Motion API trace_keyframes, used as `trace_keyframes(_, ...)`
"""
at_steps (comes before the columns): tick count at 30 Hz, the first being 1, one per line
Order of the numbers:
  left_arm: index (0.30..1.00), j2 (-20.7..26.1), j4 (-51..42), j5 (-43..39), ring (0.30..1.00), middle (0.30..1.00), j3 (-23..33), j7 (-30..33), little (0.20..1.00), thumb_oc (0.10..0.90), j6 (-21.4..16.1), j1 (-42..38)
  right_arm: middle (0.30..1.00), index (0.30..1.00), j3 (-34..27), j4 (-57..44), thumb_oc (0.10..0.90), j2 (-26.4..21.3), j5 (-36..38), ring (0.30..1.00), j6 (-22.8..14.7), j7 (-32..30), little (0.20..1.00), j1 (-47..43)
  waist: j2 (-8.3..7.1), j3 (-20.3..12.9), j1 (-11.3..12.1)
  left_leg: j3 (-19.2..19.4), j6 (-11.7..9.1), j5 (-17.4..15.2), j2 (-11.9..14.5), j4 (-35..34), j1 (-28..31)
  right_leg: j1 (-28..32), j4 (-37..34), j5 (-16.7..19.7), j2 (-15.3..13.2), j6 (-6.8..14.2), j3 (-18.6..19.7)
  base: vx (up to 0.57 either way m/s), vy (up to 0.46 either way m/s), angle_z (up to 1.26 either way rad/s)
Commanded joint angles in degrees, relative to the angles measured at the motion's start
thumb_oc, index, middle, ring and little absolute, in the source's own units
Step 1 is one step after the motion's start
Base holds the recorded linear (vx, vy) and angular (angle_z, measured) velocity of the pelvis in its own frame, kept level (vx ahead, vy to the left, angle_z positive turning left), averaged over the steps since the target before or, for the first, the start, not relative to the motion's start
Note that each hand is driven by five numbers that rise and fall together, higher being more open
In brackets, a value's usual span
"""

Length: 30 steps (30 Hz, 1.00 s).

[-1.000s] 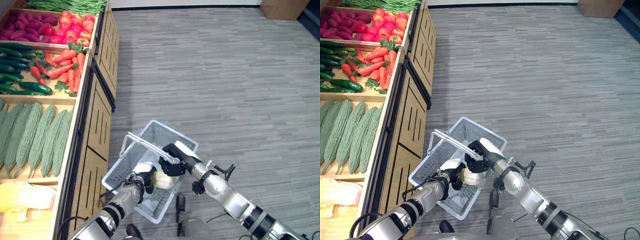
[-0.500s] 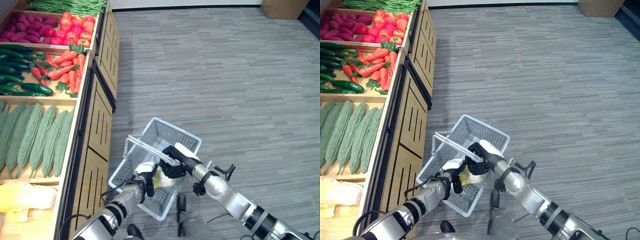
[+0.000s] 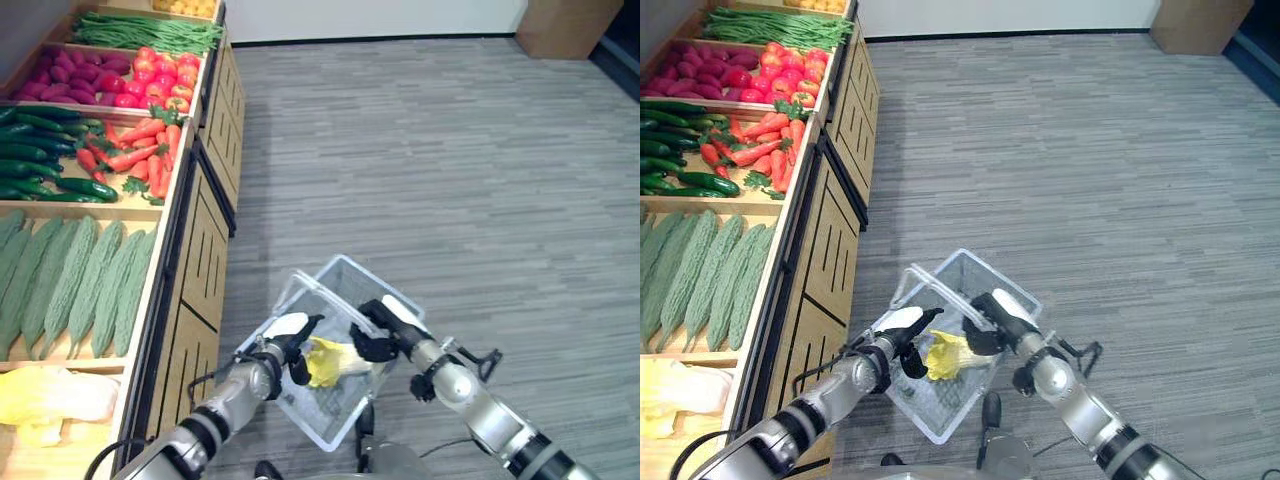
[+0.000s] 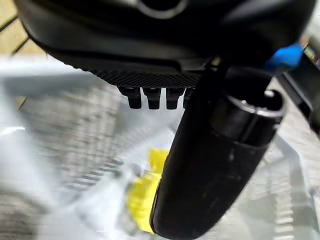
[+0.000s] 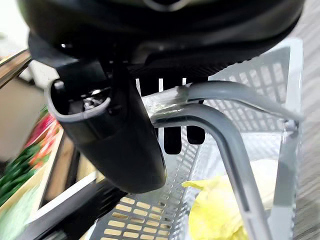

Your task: Get the vegetables into the basket

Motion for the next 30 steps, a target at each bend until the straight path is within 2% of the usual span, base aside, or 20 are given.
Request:
trace_keyframes(1,1.000,1.54,-2.14,-2.09,1.000,1.000,1.75,0.32,1.000,0.900,-3.32,-1.56,0.300,0.300,-7.93,-4.51,0.400,0.64,-0.95,0.300,-5.90,-4.57,0.300,-3.72,0.65,-3.31,-0.04,-4.95,-2.82,5.82,4.04,0.30,-3.20,7.02,0.74,-4.06,-5.04,7.78,0.71,0.04,0.041,0.05)
trace_keyframes(2,1.000,3.79,-4.41,-2.89,1.000,1.000,3.08,-0.72,1.000,0.900,-3.89,0.14,0.300,0.300,-10.50,-2.56,0.400,0.47,-1.28,0.300,-5.92,-5.04,0.300,-1.58,0.74,-3.71,-0.04,-5.14,-2.85,5.21,3.83,0.42,-2.67,7.73,0.87,-4.54,-5.13,7.96,0.48,0.02,0.022,0.03)
trace_keyframes(7,1.000,6.96,-5.31,-5.83,1.000,1.000,7.16,-0.86,1.000,0.900,-3.91,4.21,0.300,0.300,-15.00,4.73,0.400,1.13,-1.09,0.300,-5.88,-6.67,0.300,2.39,0.48,-4.03,-0.21,-5.10,-2.73,5.49,3.74,0.35,-2.21,8.11,1.05,-4.35,-5.16,7.89,0.57,0.00,0.015,0.03)
trace_keyframes(10,1.000,5.66,-0.67,-7.57,1.000,1.000,10.29,0.62,1.000,0.900,-3.05,6.93,0.300,0.300,-16.18,11.22,0.400,1.49,-3.16,0.300,-5.10,-7.49,0.300,4.50,0.09,-4.01,-0.23,-4.87,-2.70,5.70,3.76,0.29,-1.93,8.15,1.29,-4.34,-5.08,7.71,0.50,-0.01,-0.001,0.00)
trace_keyframes(11,1.000,2.70,6.22,-9.40,1.000,1.000,12.90,3.20,1.000,0.900,-1.97,8.45,0.300,0.300,-16.72,17.15,0.400,2.66,-3.94,0.300,-4.78,-8.95,0.300,5.59,-0.21,-3.63,-0.24,-4.85,-2.71,5.88,3.70,0.29,-1.95,8.41,1.45,-4.42,-5.08,7.60,0.18,-0.03,-0.005,0.02)
trace_keyframes(16,1.000,-4.45,28.71,-10.74,1.000,1.000,18.80,11.92,1.000,0.900,-0.02,8.45,0.300,0.300,-14.58,34.47,0.400,7.96,-1.26,0.300,-6.29,-11.15,0.300,6.00,-1.10,-2.63,-0.33,-4.77,-3.07,6.30,3.94,0.16,-2.29,8.43,1.36,-4.49,-4.84,7.43,-0.58,-0.05,-0.010,0.06)
trace_keyframes(17,1.000,-4.47,28.87,-10.73,1.000,1.000,18.85,11.99,1.000,0.900,-0.10,8.32,0.300,0.300,-14.53,34.61,0.400,7.99,-1.23,0.300,-6.39,-11.19,0.300,5.84,-1.10,-2.67,-0.31,-4.70,-3.02,6.61,3.97,0.04,-2.47,8.15,1.39,-4.30,-4.79,7.31,-0.52,0.00,0.000,0.00)
trace_keyframes(19,1.000,-6.40,34.30,-14.19,1.000,1.000,21.60,14.27,1.000,0.900,0.13,8.62,0.300,0.300,-13.67,43.84,0.400,10.50,0.90,0.300,-6.65,-11.57,0.300,5.54,-1.38,-2.16,-0.01,-4.80,-3.08,6.67,3.94,0.10,-2.59,8.23,1.48,-4.34,-4.74,7.27,-0.84,-0.02,-0.005,0.00)
trace_keyframes(20,1.000,-6.40,34.37,-14.19,1.000,1.000,21.62,14.30,1.000,0.900,0.08,8.56,0.300,0.300,-13.62,44.03,0.400,10.54,0.92,0.300,-6.77,-11.61,0.300,5.40,-1.40,-2.18,-0.02,-4.79,-3.08,6.69,3.95,0.11,-2.65,8.16,1.49,-4.34,-4.74,7.26,-0.83,0.00,0.000,0.00)
trace_keyframes(22,1.000,-6.74,38.24,-9.95,1.000,1.000,19.61,13.61,1.000,0.900,0.55,8.69,0.300,0.300,-13.23,54.29,0.400,12.47,2.83,0.300,-6.63,-11.40,0.300,3.98,-1.27,-2.01,0.06,-4.88,-3.14,6.92,4.03,0.04,-2.93,8.05,1.46,-4.26,-4.73,7.21,-1.05,-0.01,0.011,0.02)
trace_keyframes(24,1.000,-6.81,40.93,-7.79,1.000,1.000,19.05,13.37,1.000,0.900,1.36,8.59,0.300,0.300,-13.63,60.17,0.400,13.87,4.03,0.300,-6.30,-11.07,0.300,3.13,-1.10,-2.09,0.00,-4.88,-3.15,6.93,4.05,0.04,-3.15,7.92,1.28,-4.12,-4.71,7.21,-1.22,0.00,0.000,0.00)
trace_keyframes(30,1.000,-7.60,42.86,-10.34,1.000,1.000,21.34,11.31,1.000,0.900,1.25,9.28,0.300,0.300,-15.65,64.60,0.400,14.61,7.82,0.300,-5.45,-8.92,0.300,2.22,-0.71,-2.36,0.02,-4.44,-3.22,7.14,4.06,0.04,-3.47,7.32,1.09,-3.78,-4.77,7.25,-1.20,0.00,0.003,-0.01)
